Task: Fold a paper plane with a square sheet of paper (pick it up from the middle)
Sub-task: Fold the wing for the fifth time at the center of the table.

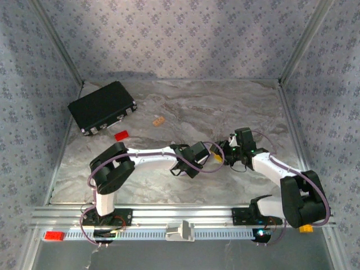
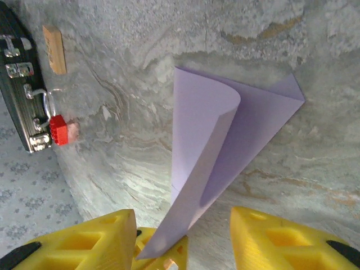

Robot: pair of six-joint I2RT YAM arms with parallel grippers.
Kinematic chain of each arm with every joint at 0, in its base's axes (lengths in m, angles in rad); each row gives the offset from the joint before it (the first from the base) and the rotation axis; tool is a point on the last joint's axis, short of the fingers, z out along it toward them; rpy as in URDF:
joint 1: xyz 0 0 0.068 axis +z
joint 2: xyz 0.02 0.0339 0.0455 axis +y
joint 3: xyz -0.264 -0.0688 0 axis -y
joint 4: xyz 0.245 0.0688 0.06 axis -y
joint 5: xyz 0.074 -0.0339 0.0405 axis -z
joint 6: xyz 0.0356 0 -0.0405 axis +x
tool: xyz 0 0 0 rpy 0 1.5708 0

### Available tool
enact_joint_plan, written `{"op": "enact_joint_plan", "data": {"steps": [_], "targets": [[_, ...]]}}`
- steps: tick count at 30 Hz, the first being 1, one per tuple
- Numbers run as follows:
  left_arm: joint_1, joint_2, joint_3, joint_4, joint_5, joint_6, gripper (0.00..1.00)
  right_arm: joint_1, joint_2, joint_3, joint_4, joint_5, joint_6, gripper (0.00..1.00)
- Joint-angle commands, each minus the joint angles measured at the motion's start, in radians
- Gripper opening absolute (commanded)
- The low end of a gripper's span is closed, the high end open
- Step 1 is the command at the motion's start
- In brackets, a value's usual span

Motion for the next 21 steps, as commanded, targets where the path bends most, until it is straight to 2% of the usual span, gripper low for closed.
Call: {"op": "enact_joint_plan", "data": {"steps": [1, 6, 12, 17, 21], "targets": [[0.0, -0.002, 0.016, -0.019, 0.002, -0.007, 0.11, -0.001, 0.022, 0.03, 0.006, 0.024, 0.042, 0.5], [-0.006, -0.014, 0.005, -0.004, -0.013, 0.015, 0.15, 0.004, 0.111, 0.069, 0.01, -0.005, 0.045, 0.46], [-0.017, -0.014, 0.006, 0.0, -0.028, 0.05, 0.22, 0.001, 0.148, 0.091, -0.024, -0.011, 0.02, 0.35], [-0.034, -0.014, 0.003, 0.004, -0.057, 0.071, 0.23, -0.016, 0.148, 0.097, -0.051, -0.015, -0.004, 0.18], [-0.045, -0.013, 0.0, 0.009, -0.086, 0.085, 0.22, -0.025, 0.152, 0.098, -0.045, -0.029, -0.007, 0.08]]}}
